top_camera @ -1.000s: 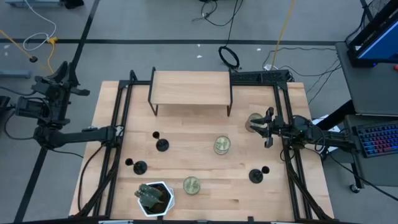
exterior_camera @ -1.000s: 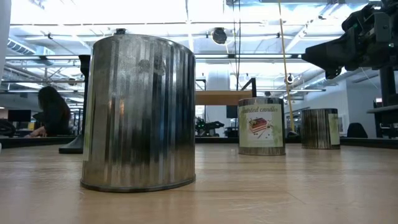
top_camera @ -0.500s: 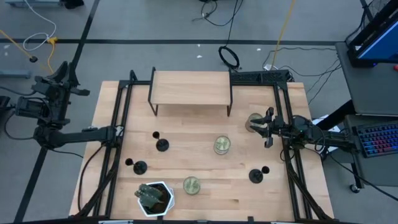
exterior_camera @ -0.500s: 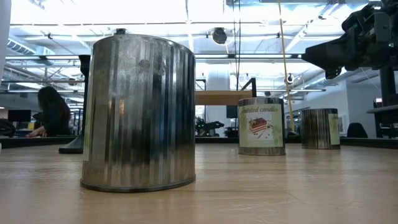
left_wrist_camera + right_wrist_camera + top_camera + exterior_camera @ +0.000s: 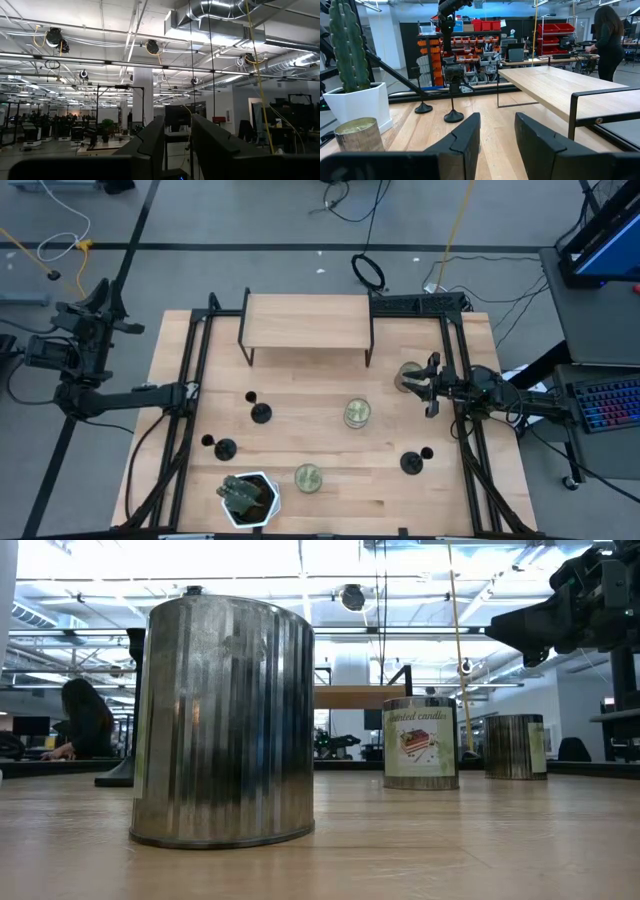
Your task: Pick & Place candle stick holders
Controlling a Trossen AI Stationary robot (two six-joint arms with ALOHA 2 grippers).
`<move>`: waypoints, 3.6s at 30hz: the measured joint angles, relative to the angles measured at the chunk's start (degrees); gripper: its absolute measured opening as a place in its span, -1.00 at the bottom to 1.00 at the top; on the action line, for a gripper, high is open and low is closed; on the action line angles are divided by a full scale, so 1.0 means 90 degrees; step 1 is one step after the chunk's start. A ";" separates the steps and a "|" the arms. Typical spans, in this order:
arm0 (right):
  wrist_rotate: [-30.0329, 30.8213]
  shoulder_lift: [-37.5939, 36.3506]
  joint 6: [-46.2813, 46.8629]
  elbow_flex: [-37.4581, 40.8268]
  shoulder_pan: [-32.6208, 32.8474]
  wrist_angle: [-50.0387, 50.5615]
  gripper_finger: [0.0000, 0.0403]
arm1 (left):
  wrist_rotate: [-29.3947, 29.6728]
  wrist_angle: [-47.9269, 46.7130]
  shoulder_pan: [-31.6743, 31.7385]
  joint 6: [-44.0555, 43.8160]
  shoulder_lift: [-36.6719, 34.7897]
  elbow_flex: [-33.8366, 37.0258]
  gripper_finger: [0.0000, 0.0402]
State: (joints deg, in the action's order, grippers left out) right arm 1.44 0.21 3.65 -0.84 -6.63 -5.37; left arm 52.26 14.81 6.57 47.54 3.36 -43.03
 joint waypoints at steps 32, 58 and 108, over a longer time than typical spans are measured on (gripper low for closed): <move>0.0002 -0.0001 -0.0001 0.0000 -0.0002 0.0000 -0.43 | 0.0001 0.0000 0.0000 0.0001 0.0000 -0.0002 -0.48; 0.0002 -0.0001 -0.0143 0.0001 -0.0001 -0.0214 -0.43 | -0.0008 0.0002 -0.0001 -0.0571 0.0000 -0.0001 -0.48; -0.4489 0.2667 -0.0297 0.0000 0.2238 -0.3058 0.33 | -0.5150 -0.2940 -0.0034 -0.6123 0.0002 0.2106 -0.48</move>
State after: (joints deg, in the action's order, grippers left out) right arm -38.96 24.22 0.97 -0.84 13.51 -32.89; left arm 5.91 -11.66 6.26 -7.57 3.38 -24.08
